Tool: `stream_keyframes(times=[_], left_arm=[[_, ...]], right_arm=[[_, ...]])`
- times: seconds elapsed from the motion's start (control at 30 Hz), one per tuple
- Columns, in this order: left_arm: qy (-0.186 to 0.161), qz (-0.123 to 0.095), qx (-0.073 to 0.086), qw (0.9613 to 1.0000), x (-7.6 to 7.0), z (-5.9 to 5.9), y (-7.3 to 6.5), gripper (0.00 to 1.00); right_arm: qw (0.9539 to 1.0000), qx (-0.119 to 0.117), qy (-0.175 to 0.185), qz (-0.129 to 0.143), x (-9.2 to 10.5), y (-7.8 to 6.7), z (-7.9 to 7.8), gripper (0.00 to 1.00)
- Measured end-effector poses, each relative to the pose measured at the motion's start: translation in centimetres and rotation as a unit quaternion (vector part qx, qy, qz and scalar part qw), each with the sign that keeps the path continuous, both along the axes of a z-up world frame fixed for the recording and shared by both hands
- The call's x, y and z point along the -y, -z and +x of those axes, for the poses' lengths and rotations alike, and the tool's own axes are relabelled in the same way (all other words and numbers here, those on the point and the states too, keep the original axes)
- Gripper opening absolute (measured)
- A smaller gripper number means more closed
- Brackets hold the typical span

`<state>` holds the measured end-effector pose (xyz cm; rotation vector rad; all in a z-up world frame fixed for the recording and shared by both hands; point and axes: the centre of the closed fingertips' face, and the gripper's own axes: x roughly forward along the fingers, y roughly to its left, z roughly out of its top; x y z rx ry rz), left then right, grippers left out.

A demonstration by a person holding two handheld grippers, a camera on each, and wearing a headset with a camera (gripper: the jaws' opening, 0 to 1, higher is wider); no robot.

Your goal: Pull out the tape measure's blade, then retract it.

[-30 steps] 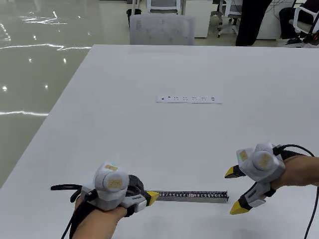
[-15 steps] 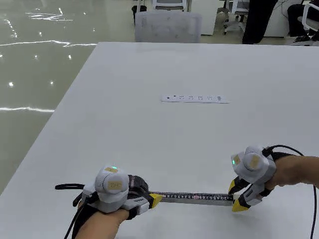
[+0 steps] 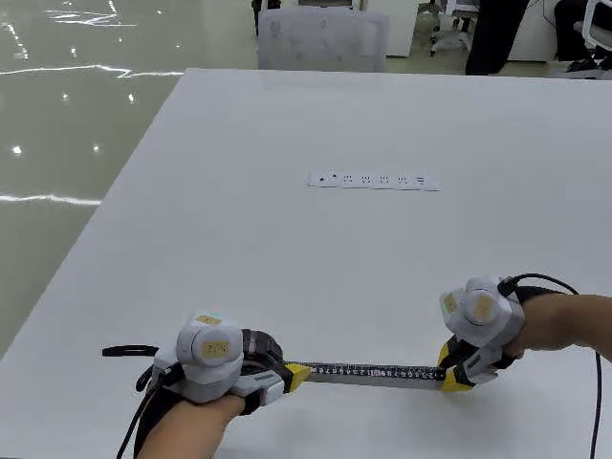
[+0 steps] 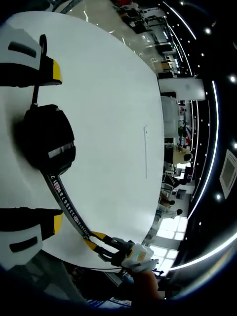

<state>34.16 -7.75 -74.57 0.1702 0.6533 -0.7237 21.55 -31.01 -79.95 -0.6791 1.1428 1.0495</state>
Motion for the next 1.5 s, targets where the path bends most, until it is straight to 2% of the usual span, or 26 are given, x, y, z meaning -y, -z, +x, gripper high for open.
stream_keyframes(times=[0.13,0.2,0.33,0.37,0.4,0.47,0.6,0.67,0.73,0.8,0.87,0.97,1.03,1.17,1.4,1.47,1.5], left_arm=[[-0.002,-0.013,0.009,0.9999,0.2,0.3,-0.3,1.0],[-0.005,-0.014,0.007,0.9999,0.3,0.4,-0.2,0.99],[-0.014,-0.018,0.007,0.9997,0.3,0.6,-0.2,0.95],[-0.025,-0.016,0.007,0.9995,0.0,0.9,-0.2,0.95],[-0.03,-0.015,0.004,0.9994,-0.2,1.0,-0.1,0.95],[-0.039,-0.019,0.0,0.9991,-0.4,1.1,-0.1,0.93],[-0.053,-0.012,-0.006,0.9985,-0.6,1.4,0.3,0.86],[-0.065,-0.012,-0.007,0.9978,-0.7,1.4,0.4,0.82],[-0.076,-0.019,-0.02,0.9967,-0.6,1.3,0.6,0.74],[-0.075,-0.018,-0.038,0.9963,-0.3,0.8,1.2,0.65],[-0.078,-0.013,-0.034,0.9963,-0.3,0.9,1.2,0.64],[-0.092,-0.018,-0.039,0.9948,-0.7,1.1,1.2,0.61],[-0.094,-0.015,-0.038,0.9947,-0.6,1.2,1.3,0.61],[-0.084,0.014,-0.028,0.996,-0.5,1.1,1.6,0.62],[-0.074,0.029,-0.028,0.9965,-0.6,1.2,1.7,0.6],[-0.067,0.043,-0.024,0.9965,-0.7,1.2,1.8,0.59],[-0.071,0.037,-0.028,0.9964,-0.7,1.2,1.8,0.59]], right_arm=[[0.9995,0.017,-0.002,-0.027,-0.2,0.2,0.0,0.14],[0.9995,0.006,0.021,-0.024,-0.1,0.2,0.2,0.14],[0.9997,0.01,0.013,-0.021,0.0,0.1,0.1,0.14],[0.9996,0.011,0.018,-0.016,0.1,0.1,0.2,0.14],[0.9993,0.01,0.035,-0.011,0.0,0.1,0.2,0.14],[0.9989,0.016,0.043,0.0,0.2,0.0,0.2,0.14],[0.9972,0.021,0.071,0.016,0.1,-0.1,0.3,0.13],[0.997,0.023,0.073,0.016,0.1,0.0,0.3,0.13],[0.9968,0.021,0.077,0.012,0.1,0.1,0.3,0.13],[0.9966,0.017,0.08,0.006,0.0,0.1,0.4,0.13],[0.9967,0.015,0.08,0.001,0.0,0.1,0.4,0.13],[0.9963,0.013,0.085,-0.001,0.0,0.1,0.4,0.13],[0.9962,0.012,0.086,0.0,0.0,0.1,0.4,0.13],[0.9963,0.01,0.085,-0.004,0.1,0.2,0.5,0.13],[0.9961,0.011,0.087,-0.004,0.1,0.2,0.5,0.13],[0.9963,0.013,0.085,-0.002,0.0,0.2,0.5,0.13],[0.9968,0.017,0.078,-0.001,-0.3,0.3,0.5,0.13]])
